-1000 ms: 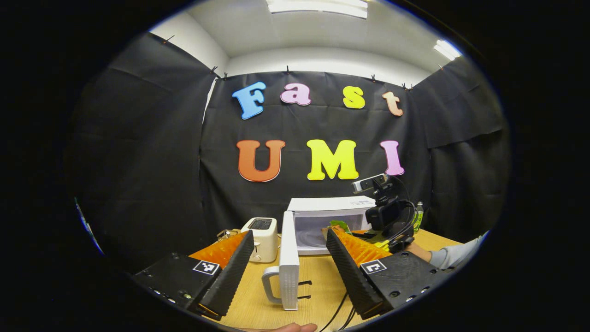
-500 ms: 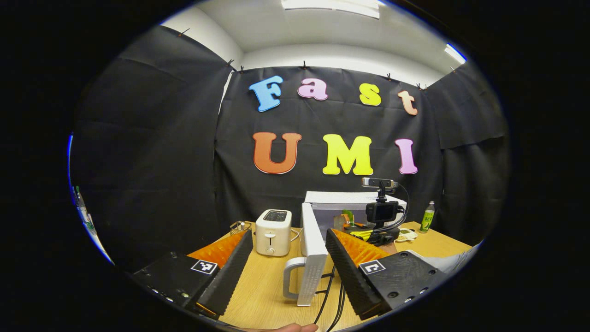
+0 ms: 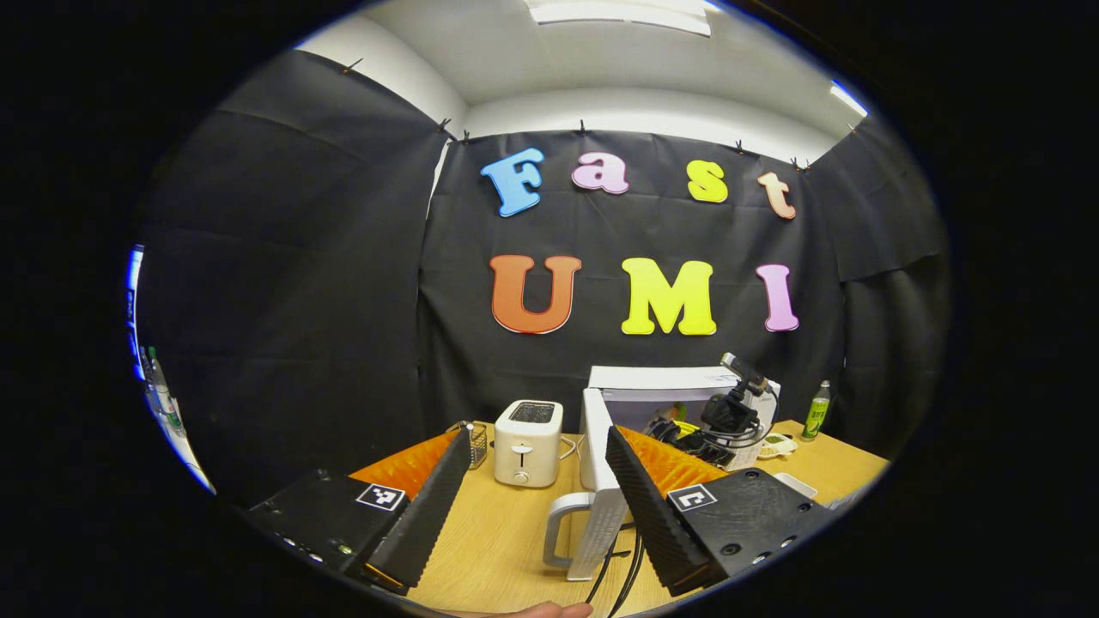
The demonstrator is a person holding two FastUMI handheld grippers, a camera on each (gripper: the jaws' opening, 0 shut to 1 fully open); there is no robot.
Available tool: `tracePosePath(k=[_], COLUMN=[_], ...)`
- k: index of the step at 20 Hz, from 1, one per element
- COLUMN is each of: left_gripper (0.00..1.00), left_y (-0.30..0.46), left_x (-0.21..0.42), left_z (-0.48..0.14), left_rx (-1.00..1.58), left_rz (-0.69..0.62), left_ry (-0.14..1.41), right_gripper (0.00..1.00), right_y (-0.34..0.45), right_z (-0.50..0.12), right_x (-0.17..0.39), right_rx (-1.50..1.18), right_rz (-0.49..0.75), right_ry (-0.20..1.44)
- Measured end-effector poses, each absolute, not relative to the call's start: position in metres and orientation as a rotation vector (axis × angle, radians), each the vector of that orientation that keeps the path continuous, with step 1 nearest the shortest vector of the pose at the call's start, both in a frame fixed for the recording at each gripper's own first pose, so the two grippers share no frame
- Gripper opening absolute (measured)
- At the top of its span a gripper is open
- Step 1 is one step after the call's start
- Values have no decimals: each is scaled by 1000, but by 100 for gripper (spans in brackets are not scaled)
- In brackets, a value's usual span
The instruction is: Open the microwave oven with the left hand, put the food in, and close the microwave oven.
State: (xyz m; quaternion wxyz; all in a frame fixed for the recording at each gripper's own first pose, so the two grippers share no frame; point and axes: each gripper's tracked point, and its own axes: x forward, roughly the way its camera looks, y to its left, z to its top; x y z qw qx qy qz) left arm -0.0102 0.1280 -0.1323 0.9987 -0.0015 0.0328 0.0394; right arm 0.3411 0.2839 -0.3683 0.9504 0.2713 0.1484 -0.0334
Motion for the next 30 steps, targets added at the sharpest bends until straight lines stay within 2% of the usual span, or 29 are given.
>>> tracePosePath(k=[1,2,3,4,5,6,9,10,13,14,16,17,18,19,20,21,22,23,24,25,26,27,28,29,30], left_gripper=[95,95,95,95,95,95,95,95,95,95,95,95,95,95,95,95,89,95,95,83,95,95,94,94,83], left_y=[126,124,125,129,131,131,130,131,127,126,124,123,122,121,121,121,121,122,122,122,124,127,128,130,133], left_x=[-8,-6,-5,-3,-2,-2,1,1,1,1,0,1,0,0,-2,-3,-3,-5,-7,-9,-11,-13,-15,-17,-20], left_z=[-134,-134,-135,-136,-138,-140,-141,-143,-144,-143,-141,-142,-143,-143,-142,-142,-140,-141,-140,-139,-140,-140,-139,-139,-139], left_rx=[-23,-33,-34,-29,-24,-20,-13,-11,-14,-12,-6,-6,-6,-6,-4,0,5,13,21,28,33,38,42,43,38], left_rz=[76,71,75,85,95,98,101,107,102,102,101,100,99,100,102,104,107,111,113,117,123,130,135,140,143], left_ry=[70,71,68,71,75,78,82,85,93,91,86,88,90,91,92,92,92,92,93,94,96,97,98,99,103], right_gripper=[28,34,35,30,29,36,31,36,40,38,52,50,53,65,67,59,70,72,80,81,84,80,94,96,100], right_y=[286,287,287,287,289,293,298,298,290,285,275,270,267,265,264,262,263,263,262,262,264,266,269,270,268], right_z=[-370,-373,-375,-378,-380,-379,-388,-394,-400,-400,-398,-398,-400,-401,-403,-405,-408,-411,-413,-411,-410,-407,-406,-406,-399], right_x=[342,343,343,344,347,347,355,357,361,361,361,361,362,362,363,363,363,363,362,361,359,357,354,350,344], right_rx=[581,607,633,649,626,597,548,542,444,402,333,304,287,287,292,301,310,308,307,312,311,307,311,312,300], right_rz=[-86,-103,-122,-145,-146,-134,-112,-110,-126,-140,-165,-177,-183,-181,-181,-181,-177,-176,-177,-172,-156,-137,-116,-105,-97], right_ry=[296,291,283,279,281,279,277,281,271,256,215,201,200,201,202,209,219,232,237,235,236,235,242,250,253])
